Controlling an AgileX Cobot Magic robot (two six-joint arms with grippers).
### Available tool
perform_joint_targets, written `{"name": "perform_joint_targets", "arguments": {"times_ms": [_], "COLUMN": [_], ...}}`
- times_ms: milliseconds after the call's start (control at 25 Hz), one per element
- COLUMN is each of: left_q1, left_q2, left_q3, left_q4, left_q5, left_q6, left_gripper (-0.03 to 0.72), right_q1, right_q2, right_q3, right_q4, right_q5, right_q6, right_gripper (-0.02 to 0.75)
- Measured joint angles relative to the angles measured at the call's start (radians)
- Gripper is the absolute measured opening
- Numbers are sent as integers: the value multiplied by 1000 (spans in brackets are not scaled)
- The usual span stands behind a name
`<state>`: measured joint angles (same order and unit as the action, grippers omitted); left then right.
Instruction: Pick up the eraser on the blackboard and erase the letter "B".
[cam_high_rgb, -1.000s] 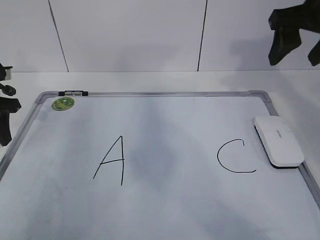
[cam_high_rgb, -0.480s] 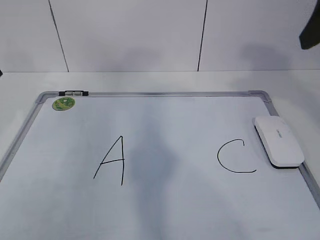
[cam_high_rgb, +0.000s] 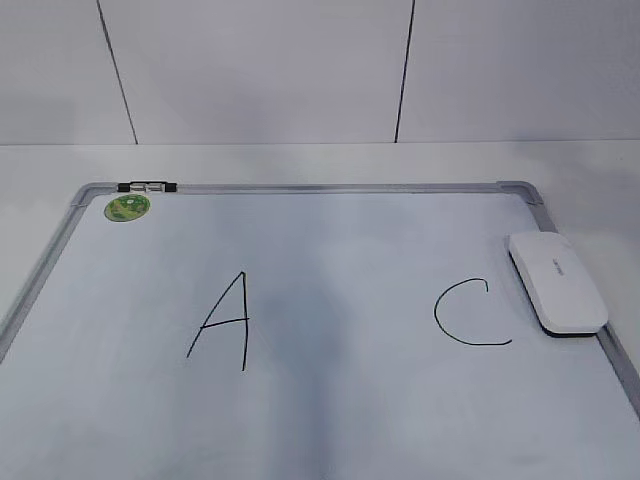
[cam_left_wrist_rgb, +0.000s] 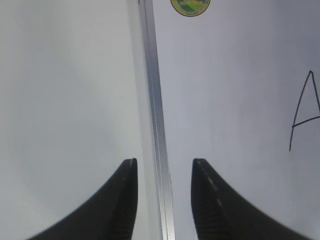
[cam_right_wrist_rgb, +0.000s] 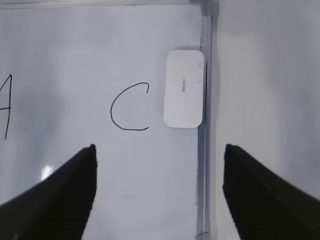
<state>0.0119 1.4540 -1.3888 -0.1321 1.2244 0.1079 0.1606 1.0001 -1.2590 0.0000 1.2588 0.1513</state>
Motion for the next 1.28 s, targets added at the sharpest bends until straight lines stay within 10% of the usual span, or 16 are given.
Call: {"name": "perform_joint_targets", "arguments": {"times_ms": [1280], "left_q1": [0], "left_q2": [-1146], "left_q3": [603], "left_q4": [8], "left_q5": [44], "left_q6": [24], "left_gripper": [235], "right_q1": [0], "right_q2": [-780], "right_q3": [500], "right_q4": [-110], "right_q5": [10], "right_q6": [-48], "right_gripper": [586]}}
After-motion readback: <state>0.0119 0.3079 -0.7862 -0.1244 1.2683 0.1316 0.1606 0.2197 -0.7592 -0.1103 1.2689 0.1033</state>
